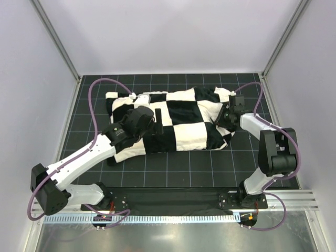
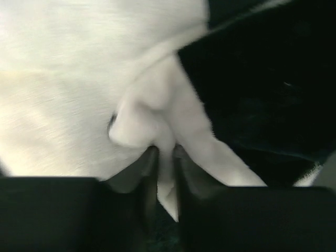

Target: Put the pillow into the pillowcase

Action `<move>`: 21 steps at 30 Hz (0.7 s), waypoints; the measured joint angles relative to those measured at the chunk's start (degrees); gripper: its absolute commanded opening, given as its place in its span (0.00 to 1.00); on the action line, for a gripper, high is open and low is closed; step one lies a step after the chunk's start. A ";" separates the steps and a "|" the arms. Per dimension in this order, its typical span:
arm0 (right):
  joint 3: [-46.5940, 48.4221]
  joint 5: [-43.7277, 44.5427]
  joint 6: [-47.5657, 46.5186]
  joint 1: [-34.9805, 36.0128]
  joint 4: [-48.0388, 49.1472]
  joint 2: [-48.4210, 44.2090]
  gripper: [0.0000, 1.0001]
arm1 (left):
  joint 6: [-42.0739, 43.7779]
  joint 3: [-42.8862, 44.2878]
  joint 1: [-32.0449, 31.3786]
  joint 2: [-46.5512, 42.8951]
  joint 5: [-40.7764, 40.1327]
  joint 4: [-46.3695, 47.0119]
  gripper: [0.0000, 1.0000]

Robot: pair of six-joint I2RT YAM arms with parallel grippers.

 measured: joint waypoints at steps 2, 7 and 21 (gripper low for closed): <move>0.83 4.46 -0.24 0.31 -2.58 1.62 0.06 | -0.22 -0.98 0.00 -0.92 -0.02 -0.81 0.86; 1.68 20.37 0.44 0.76 -11.15 -1.62 0.04 | -0.24 -1.92 -0.02 -3.50 -0.07 -2.38 0.86; -17.57 29.55 9.84 -17.92 -15.04 -41.55 1.00 | -3.28 -8.46 0.00 -13.09 -0.17 -3.78 0.87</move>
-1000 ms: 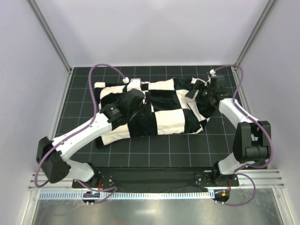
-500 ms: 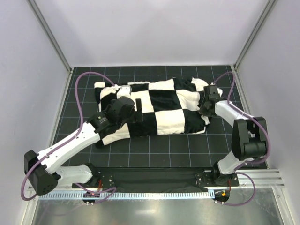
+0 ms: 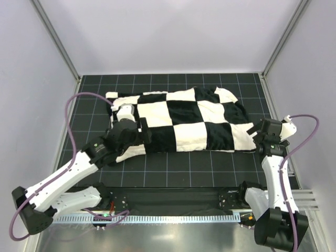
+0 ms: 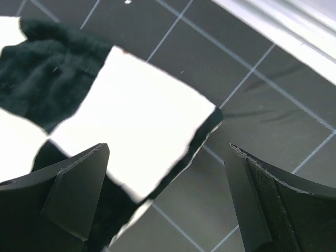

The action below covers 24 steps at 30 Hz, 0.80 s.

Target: Put the pillow into the pillowcase

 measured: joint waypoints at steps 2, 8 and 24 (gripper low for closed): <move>-0.94 -1.77 0.28 -0.02 -0.57 -2.93 1.00 | -0.55 -1.42 0.00 -4.07 -1.01 -1.33 0.87; -0.13 -9.90 -1.95 -0.02 -0.31 -12.20 1.00 | -1.92 -3.58 0.00 -19.61 -7.54 -8.02 0.91; 6.78 -47.17 -11.80 -0.04 2.03 -30.97 1.00 | 0.55 -5.86 0.00 -42.32 -12.37 -17.46 1.00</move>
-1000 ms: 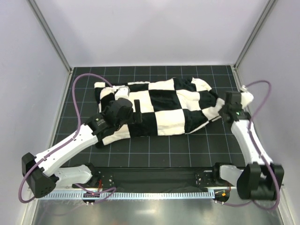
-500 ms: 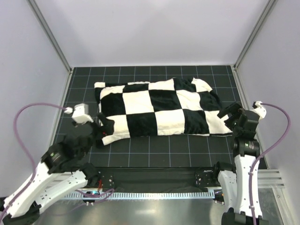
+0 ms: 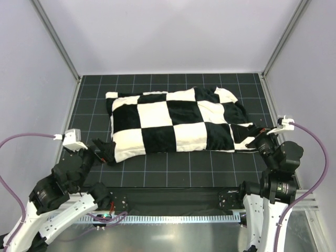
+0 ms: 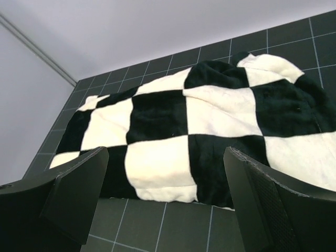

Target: Put the pillow into the pillowcase

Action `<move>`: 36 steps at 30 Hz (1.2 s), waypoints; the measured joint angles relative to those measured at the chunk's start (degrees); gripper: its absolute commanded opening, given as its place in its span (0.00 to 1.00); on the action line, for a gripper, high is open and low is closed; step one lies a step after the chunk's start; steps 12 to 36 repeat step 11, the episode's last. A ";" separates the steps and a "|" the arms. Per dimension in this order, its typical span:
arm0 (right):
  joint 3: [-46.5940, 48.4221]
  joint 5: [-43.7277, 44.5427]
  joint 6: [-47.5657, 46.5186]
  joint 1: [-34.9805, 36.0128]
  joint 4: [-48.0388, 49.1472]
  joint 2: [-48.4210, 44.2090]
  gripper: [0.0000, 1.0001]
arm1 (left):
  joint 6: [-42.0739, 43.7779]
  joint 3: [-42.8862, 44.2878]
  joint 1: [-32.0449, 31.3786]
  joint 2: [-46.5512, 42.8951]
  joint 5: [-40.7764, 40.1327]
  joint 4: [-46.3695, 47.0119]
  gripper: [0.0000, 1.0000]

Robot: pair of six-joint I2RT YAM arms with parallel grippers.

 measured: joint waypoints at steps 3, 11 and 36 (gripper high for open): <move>-0.55 -1.22 -0.44 0.00 -0.02 -1.31 0.99 | 1.05 0.00 0.00 1.40 1.01 -0.02 1.00; -0.63 -2.73 -1.09 0.00 0.02 -2.21 1.00 | 1.07 -0.02 0.00 0.68 1.18 -0.04 1.00; -0.63 -2.73 -1.09 0.00 0.02 -2.21 1.00 | 1.07 -0.02 0.00 0.68 1.18 -0.04 1.00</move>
